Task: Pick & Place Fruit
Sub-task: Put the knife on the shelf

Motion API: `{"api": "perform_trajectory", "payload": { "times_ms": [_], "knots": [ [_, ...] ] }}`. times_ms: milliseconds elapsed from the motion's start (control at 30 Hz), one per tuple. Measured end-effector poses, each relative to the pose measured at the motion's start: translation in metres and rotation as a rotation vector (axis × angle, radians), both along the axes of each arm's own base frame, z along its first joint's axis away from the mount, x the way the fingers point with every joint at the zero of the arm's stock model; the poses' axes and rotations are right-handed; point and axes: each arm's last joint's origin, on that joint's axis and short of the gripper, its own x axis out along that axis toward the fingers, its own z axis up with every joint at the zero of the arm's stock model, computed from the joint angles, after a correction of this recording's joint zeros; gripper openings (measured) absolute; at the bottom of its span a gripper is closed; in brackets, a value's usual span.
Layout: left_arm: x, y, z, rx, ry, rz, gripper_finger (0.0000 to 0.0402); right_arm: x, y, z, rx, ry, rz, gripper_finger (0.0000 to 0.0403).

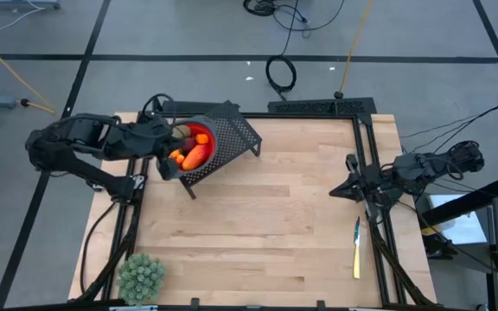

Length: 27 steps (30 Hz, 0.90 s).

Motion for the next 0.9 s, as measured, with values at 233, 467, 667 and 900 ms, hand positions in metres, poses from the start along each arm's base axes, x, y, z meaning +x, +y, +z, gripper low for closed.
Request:
{"api": "perform_trajectory", "payload": {
  "times_ms": [233,467,667,900],
  "knots": [
    [-0.018,-0.001,-0.016,-0.028,-0.092,-0.149,0.0002,0.013,0.002,-0.001,-0.029,0.0,-0.075,0.0],
    [-0.041,-0.003,-0.043,-0.068,-0.253,-0.352,0.0002,0.02,0.002,-0.003,-0.014,0.016,-0.159,0.0],
    [-0.057,-0.004,-0.076,-0.074,-0.354,-0.448,0.0002,0.027,0.004,0.0,-0.008,-0.003,-0.191,0.0],
    [-0.078,-0.003,-0.109,-0.113,-0.422,-0.483,0.0003,0.036,0.006,0.01,0.025,0.066,-0.253,0.0]
  ]
}}
